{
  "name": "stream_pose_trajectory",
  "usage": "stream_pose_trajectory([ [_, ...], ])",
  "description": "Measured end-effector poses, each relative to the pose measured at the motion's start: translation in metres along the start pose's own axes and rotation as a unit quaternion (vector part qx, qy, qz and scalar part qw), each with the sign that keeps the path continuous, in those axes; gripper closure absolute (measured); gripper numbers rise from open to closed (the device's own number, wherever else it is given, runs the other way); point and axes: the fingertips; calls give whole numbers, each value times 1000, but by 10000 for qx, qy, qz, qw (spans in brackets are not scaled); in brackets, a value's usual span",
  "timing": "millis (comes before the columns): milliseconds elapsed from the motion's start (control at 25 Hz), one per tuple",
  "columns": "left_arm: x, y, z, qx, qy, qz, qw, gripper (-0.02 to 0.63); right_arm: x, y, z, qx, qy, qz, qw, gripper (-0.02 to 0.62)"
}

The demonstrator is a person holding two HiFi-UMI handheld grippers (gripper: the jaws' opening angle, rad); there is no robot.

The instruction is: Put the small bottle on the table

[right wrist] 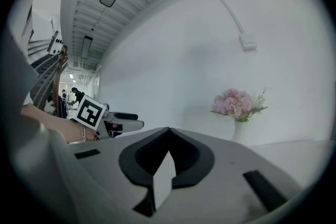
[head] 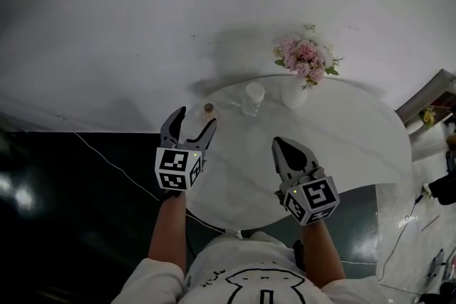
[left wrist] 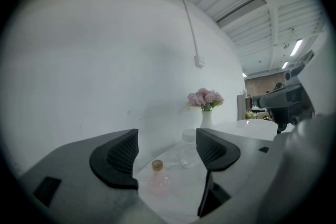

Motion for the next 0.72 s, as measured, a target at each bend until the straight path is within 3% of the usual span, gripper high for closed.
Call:
stream_pose_trajectory([
  [720,-76,53,-60,354,320,-198,9987,253,-74,9,-52,-238,488,240,9982,604],
])
Point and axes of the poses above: the fingertips, and each gripper's own axes: x forward along the fingers, y to its right, z out of its underside
